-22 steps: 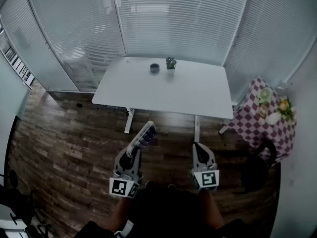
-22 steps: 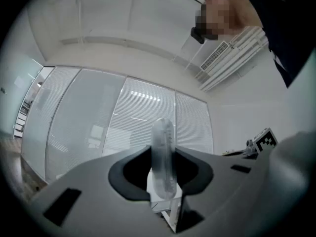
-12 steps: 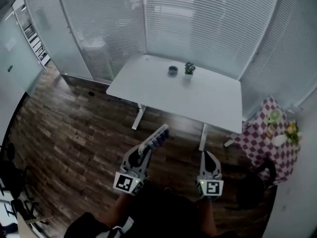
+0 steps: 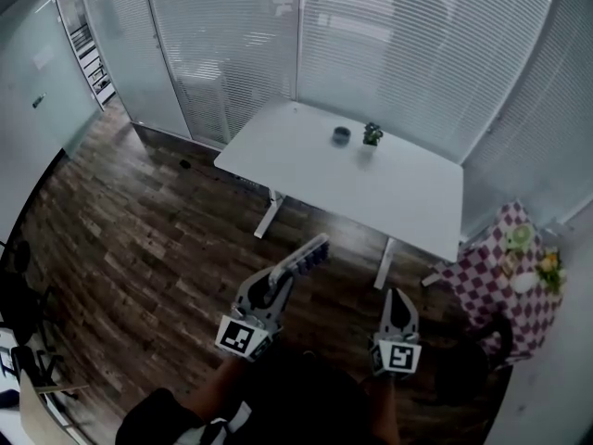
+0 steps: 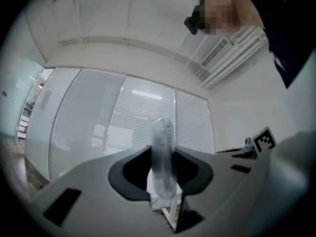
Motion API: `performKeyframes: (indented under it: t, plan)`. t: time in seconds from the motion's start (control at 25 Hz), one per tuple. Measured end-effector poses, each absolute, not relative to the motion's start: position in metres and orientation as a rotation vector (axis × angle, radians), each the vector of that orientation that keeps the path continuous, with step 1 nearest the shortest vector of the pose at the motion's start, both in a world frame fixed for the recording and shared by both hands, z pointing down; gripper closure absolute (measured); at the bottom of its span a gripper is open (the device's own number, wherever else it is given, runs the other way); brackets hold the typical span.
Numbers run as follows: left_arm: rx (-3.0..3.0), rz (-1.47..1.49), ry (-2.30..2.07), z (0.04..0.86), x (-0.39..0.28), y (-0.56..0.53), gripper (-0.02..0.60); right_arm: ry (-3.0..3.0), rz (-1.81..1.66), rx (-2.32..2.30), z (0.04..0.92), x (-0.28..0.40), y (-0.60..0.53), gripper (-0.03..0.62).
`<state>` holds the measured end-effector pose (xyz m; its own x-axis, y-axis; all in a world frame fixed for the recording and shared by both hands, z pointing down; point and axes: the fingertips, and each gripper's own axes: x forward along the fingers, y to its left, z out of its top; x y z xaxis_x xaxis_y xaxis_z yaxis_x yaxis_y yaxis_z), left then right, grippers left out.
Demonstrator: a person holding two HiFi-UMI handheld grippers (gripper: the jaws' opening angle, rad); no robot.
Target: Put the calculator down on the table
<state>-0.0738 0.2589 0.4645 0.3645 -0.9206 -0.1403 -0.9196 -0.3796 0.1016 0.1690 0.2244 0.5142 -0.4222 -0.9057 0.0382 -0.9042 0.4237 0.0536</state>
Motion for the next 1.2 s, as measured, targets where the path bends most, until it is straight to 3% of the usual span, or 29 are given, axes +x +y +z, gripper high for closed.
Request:
performKeyframes:
  t: [0.6, 1.2]
  plan:
    - [2.555, -0.244, -1.8, 0.475, -0.067, 0.266, 0.48, -2.6, -0.04, 1.601, 0.521, 0.181, 0.226, 0.588]
    - [2.591, -0.228, -1.807, 0.48, -0.11, 0.182, 0.48, -2.597, -0.082, 1.607, 0.522, 0.147, 0.15, 0.588]
